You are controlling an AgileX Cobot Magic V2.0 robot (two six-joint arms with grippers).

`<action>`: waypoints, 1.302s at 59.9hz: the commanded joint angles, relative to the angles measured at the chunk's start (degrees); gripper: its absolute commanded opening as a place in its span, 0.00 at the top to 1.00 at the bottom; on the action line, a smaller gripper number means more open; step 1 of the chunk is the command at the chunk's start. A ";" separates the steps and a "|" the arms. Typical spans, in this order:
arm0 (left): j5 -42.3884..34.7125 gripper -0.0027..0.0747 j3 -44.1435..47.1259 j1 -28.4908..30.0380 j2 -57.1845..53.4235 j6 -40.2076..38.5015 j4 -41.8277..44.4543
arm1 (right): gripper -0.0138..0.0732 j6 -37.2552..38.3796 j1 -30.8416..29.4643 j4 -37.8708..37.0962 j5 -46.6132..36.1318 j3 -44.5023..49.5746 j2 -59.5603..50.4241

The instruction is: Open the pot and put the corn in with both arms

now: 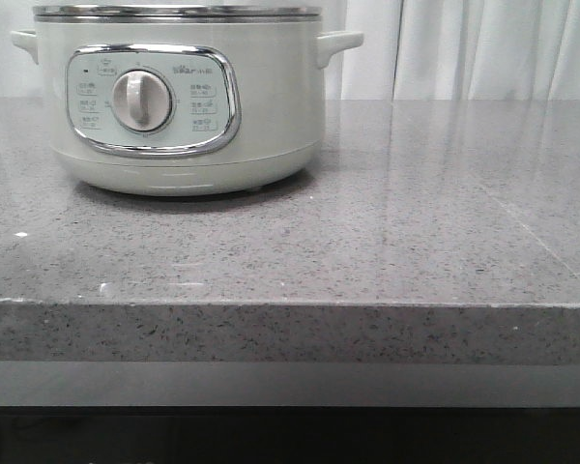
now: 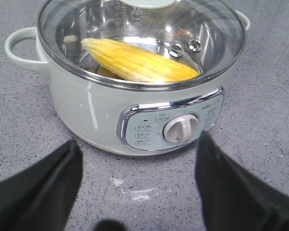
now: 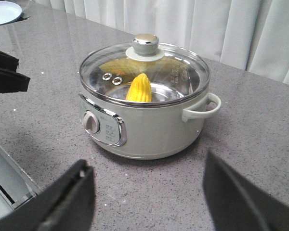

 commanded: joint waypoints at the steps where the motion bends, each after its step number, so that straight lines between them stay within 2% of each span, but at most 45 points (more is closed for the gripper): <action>1: -4.44 0.53 -1.64 -0.32 -0.42 0.07 -0.58 | 0.44 -0.30 -0.14 -0.06 -4.39 -1.39 0.01; 12: -4.44 0.78 -1.64 -0.32 -0.42 0.07 -0.58 | 0.75 -0.30 -0.14 -0.06 -4.24 -1.39 0.01; 20: -4.44 0.92 -1.64 -0.32 -0.42 0.07 -0.58 | 0.85 -0.30 -0.14 -0.06 -3.95 -1.39 0.01; 27: -4.44 0.99 -1.64 -0.32 -0.42 0.07 -0.58 | 0.86 -0.30 -0.14 -0.06 -3.95 -1.39 0.01; 59: -4.72 0.99 -0.59 -0.80 -0.74 0.07 -0.58 | 0.86 -0.30 -0.14 -0.06 -3.95 -1.39 0.01; 68: -7.75 0.99 5.84 4.28 -6.91 0.07 0.54 | 0.86 -0.30 -0.14 -0.06 -3.95 -1.39 0.01; 78: -18.05 0.99 18.36 13.17 -18.80 0.07 -2.82 | 0.86 -0.30 -0.14 -0.06 -3.89 -1.39 0.01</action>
